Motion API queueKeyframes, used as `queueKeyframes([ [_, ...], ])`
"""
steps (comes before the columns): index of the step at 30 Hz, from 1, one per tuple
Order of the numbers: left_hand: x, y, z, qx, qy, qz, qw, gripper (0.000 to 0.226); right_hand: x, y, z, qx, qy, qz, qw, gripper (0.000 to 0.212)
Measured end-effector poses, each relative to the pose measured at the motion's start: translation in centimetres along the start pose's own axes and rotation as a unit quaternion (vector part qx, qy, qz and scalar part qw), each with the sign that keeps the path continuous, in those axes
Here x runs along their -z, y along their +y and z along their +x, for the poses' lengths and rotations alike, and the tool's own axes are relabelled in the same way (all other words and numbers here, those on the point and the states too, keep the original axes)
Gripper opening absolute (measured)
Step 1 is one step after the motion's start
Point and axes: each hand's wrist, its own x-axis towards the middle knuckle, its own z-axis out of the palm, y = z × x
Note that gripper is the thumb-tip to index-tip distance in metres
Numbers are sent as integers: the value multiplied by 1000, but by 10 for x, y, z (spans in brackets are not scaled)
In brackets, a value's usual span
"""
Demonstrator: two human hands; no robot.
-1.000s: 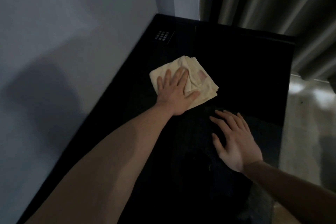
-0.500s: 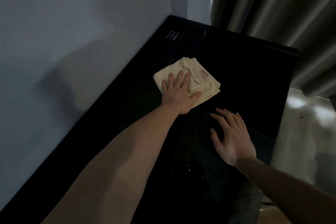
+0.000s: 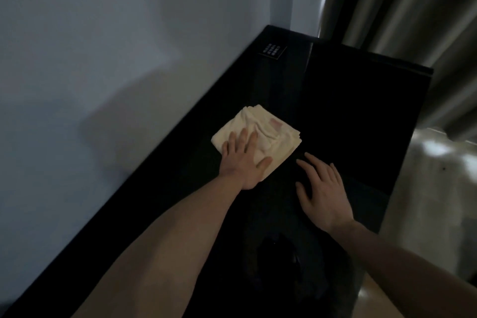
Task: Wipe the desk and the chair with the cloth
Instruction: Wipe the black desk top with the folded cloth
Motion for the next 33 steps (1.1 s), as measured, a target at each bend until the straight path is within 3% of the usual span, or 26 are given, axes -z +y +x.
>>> queueKeyframes([
  [8,-29,-70,-108,51,-37,-34,997,88,-14,-61,-104,-16,-75,34,997,68],
  [12,-51,-104,-173,80,-52,-54,994,90,-19,-88,-158,-32,-138,-6,990,72],
  [21,-97,-152,-337,170,-123,-102,972,90,-8,-148,-238,-92,-318,-27,943,81],
  [25,-100,-154,-396,193,-153,-191,950,89,-3,-177,-263,-100,-370,-17,924,84],
  [27,-91,-163,-414,178,-128,-251,943,80,-5,-191,-267,-86,-381,-23,920,85],
  [29,-86,-176,-434,163,-48,-266,949,69,-7,-207,-264,-58,-373,-22,926,86],
  [31,-91,-191,-455,187,27,-229,955,62,-8,-228,-250,-18,-357,-10,934,87],
  [33,-104,-205,-471,244,21,-196,949,73,-11,-255,-227,13,-339,9,941,87],
])
